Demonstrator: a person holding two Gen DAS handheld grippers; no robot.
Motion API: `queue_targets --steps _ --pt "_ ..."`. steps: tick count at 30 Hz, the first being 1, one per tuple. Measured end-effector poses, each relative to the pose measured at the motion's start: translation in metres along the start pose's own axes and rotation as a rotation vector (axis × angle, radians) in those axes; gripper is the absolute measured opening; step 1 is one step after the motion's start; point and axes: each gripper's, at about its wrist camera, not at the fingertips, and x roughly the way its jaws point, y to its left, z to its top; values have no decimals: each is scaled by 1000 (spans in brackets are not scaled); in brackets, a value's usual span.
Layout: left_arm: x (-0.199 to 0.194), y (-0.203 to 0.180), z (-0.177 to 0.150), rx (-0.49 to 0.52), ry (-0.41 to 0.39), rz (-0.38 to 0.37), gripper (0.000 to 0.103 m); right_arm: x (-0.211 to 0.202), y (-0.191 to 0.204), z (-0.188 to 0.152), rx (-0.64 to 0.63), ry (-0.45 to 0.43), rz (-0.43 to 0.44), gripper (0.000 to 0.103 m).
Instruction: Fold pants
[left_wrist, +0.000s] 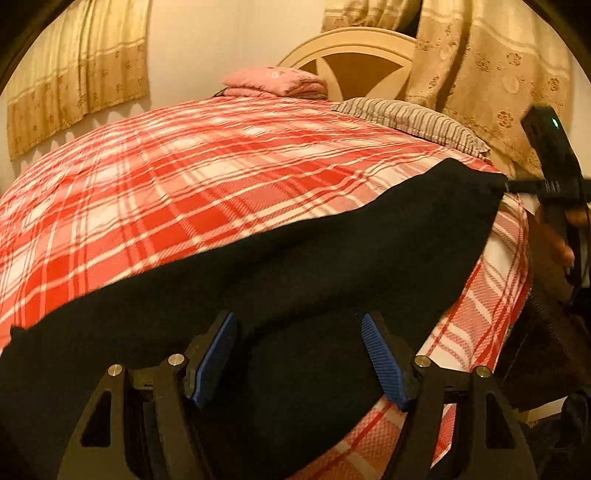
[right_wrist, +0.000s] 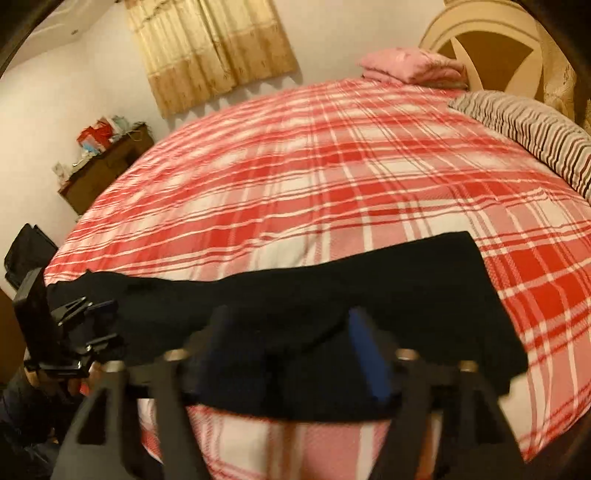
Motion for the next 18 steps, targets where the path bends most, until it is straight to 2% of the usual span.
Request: queue_targets --steps 3,4,7,10,13,18 --pt "-1 4 -4 -43 -3 20 72 14 5 -15 -60 61 -80 72" --pt "-3 4 -4 -54 -3 25 72 14 11 -19 -109 35 -115 72" --pt "-10 5 -4 -84 -10 51 72 11 17 -21 -131 33 -163 72" --pt "-16 11 -6 -110 -20 78 72 9 21 -14 -91 31 -111 72" --pt "-18 18 -6 -137 -22 101 74 12 33 -10 -115 3 -110 72" --pt "-22 27 -11 -162 -27 141 77 29 67 -7 -166 6 -58 74"
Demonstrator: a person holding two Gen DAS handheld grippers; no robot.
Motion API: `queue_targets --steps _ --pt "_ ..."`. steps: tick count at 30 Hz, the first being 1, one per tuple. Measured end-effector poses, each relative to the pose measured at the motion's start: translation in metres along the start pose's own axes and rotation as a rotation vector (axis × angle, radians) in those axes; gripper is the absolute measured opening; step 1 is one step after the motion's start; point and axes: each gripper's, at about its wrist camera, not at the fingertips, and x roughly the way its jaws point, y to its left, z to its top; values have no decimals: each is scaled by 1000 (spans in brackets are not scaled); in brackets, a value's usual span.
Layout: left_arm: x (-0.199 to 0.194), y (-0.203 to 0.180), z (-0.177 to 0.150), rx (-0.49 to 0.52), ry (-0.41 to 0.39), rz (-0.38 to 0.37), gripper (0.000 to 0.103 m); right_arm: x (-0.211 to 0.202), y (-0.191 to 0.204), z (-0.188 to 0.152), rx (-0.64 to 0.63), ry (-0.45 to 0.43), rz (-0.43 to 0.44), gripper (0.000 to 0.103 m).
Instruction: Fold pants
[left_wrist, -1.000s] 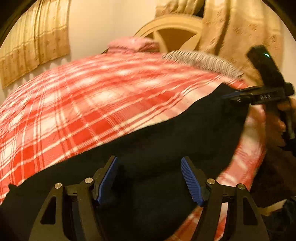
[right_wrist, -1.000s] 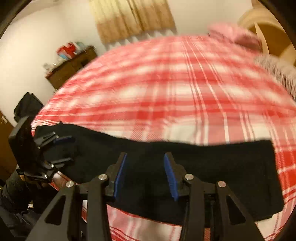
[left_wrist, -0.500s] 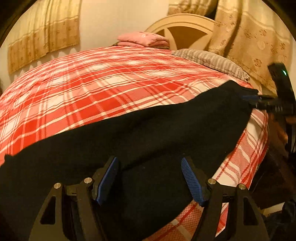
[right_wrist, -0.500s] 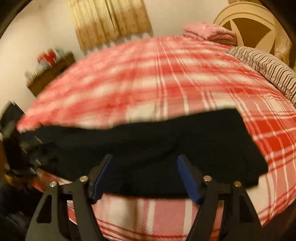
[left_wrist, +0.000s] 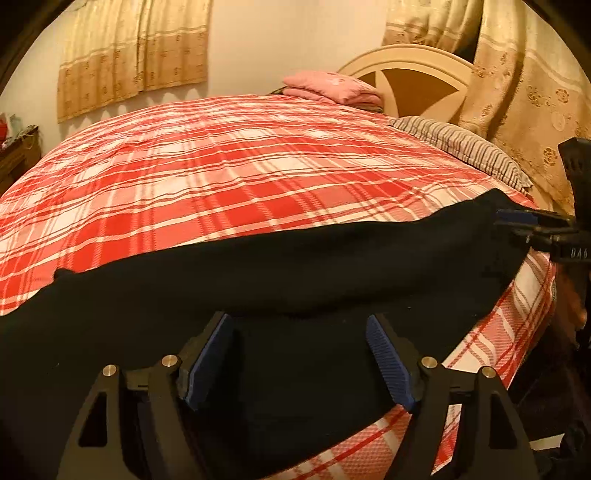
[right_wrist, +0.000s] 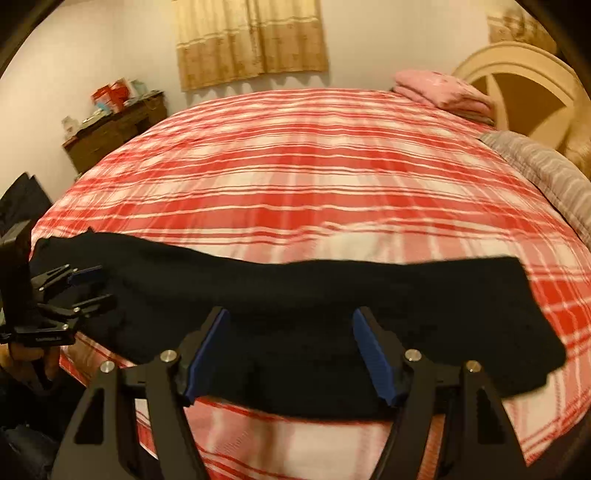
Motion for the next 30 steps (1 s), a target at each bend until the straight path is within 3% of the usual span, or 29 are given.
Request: queue_targets --steps 6,10,12,15,19,23,30 --pt "-9 16 -5 -38 -21 37 78 36 28 -14 -76 81 -1 77" --pt "-20 33 -10 -86 -58 94 78 44 49 -35 -248 58 -94 92" --pt "-27 44 -16 -102 -77 143 83 45 55 -40 -283 37 -132 94" --pt "-28 58 -26 -124 -68 184 85 40 47 -38 -234 29 -101 95" --pt "-33 73 -44 -145 -79 182 85 22 36 -33 -164 -5 -37 92" --pt "-43 77 -50 -128 -95 251 85 -3 19 -32 -91 -69 -30 85" --pt "-44 107 -59 -225 -91 292 86 -64 -80 -26 268 -199 -62 69"
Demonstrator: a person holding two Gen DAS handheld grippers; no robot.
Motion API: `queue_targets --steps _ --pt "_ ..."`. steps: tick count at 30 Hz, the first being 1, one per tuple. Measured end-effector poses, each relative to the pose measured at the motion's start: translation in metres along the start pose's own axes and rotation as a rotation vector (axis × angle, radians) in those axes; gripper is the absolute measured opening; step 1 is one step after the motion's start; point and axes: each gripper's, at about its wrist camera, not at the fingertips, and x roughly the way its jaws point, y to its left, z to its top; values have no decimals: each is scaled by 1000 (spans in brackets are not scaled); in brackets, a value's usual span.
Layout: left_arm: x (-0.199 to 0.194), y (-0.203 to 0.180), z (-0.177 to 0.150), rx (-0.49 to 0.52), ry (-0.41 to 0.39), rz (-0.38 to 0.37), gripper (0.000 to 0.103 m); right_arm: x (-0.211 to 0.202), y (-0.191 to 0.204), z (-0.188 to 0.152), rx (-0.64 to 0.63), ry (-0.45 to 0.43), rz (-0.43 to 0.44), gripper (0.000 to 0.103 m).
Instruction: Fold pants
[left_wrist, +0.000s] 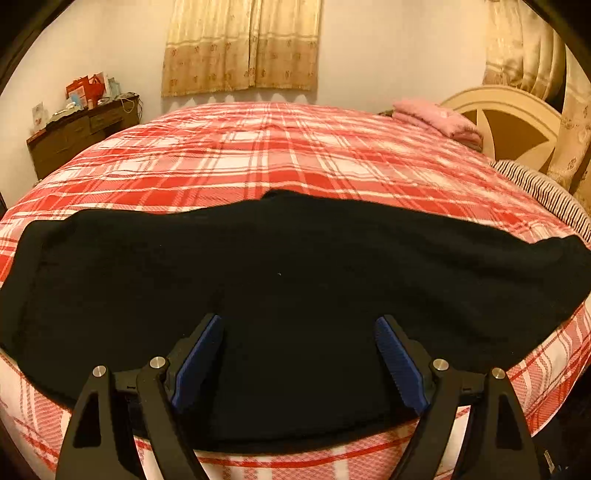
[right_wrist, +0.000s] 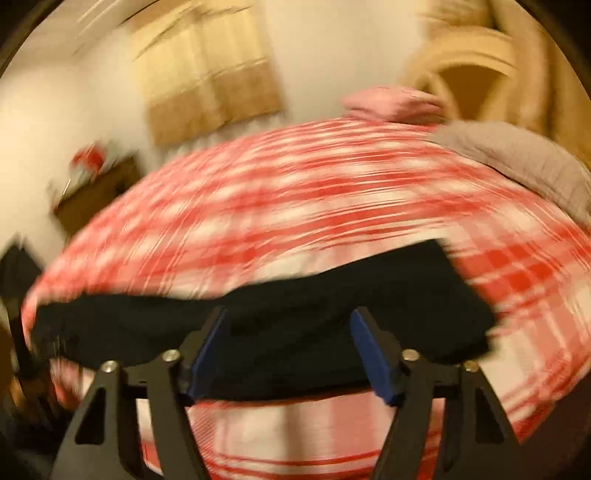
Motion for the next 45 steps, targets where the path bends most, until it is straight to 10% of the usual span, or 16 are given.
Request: queue_targets --steps 7,30,45 --pt "-10 14 3 -39 -23 30 86 -6 -76 14 263 37 -123 68" --pt "-23 90 -3 -188 -60 206 86 -11 -113 -10 430 37 47 54" --pt "-29 107 -4 -217 -66 220 86 -13 -120 -10 443 -29 99 17"
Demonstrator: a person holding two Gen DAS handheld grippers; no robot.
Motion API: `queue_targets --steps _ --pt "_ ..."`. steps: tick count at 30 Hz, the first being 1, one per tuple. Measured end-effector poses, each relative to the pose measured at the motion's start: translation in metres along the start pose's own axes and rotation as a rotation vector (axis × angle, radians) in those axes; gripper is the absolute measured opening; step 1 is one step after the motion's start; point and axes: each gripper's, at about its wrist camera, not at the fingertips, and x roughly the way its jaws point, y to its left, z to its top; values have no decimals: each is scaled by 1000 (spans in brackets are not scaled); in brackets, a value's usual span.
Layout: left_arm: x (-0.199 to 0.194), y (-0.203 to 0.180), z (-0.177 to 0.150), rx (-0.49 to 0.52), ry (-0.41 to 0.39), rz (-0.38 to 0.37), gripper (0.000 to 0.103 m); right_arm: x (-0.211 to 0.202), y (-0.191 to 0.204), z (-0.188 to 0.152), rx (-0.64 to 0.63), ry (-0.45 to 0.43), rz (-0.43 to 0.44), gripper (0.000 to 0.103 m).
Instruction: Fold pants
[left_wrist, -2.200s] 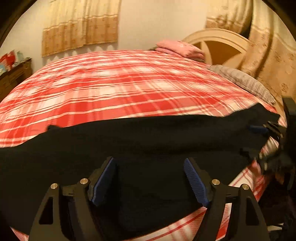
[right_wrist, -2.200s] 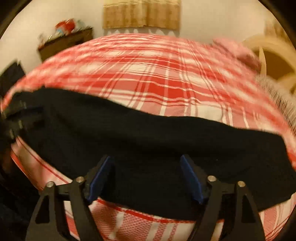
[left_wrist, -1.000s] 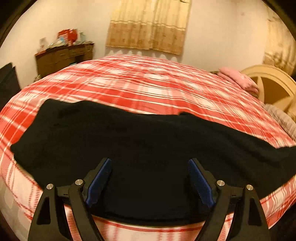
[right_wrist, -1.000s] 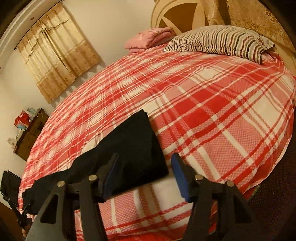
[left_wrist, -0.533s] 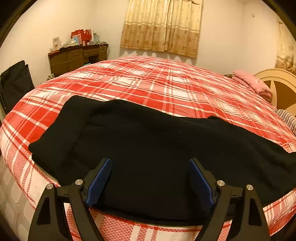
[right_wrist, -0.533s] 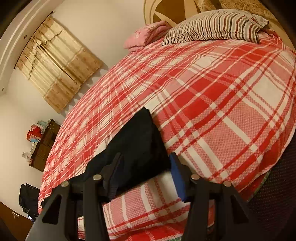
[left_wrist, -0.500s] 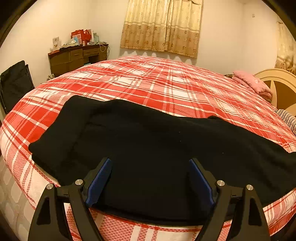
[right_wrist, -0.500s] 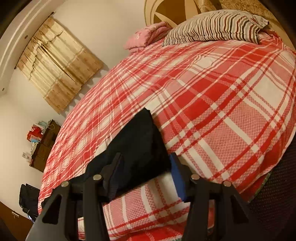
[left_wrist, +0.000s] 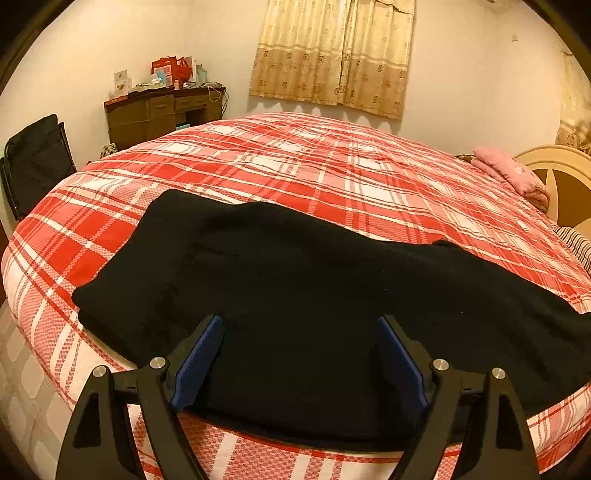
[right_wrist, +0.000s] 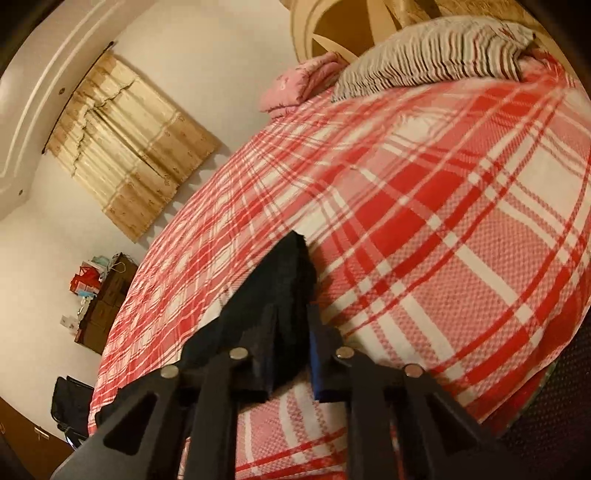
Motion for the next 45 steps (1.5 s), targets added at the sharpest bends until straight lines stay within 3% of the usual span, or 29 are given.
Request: queue_targets --steps 9,17,34,45 --pt "-2 11 4 -26 9 17 86 -14 40 0 -106 -48 28 17" --pt "0 11 5 2 28 28 86 -10 94 1 -206 -74 136 17" --pt "-1 9 1 23 24 40 86 34 190 -28 -351 19 329 16" --pt "-3 10 1 13 19 22 86 68 236 -61 -429 110 402 16"
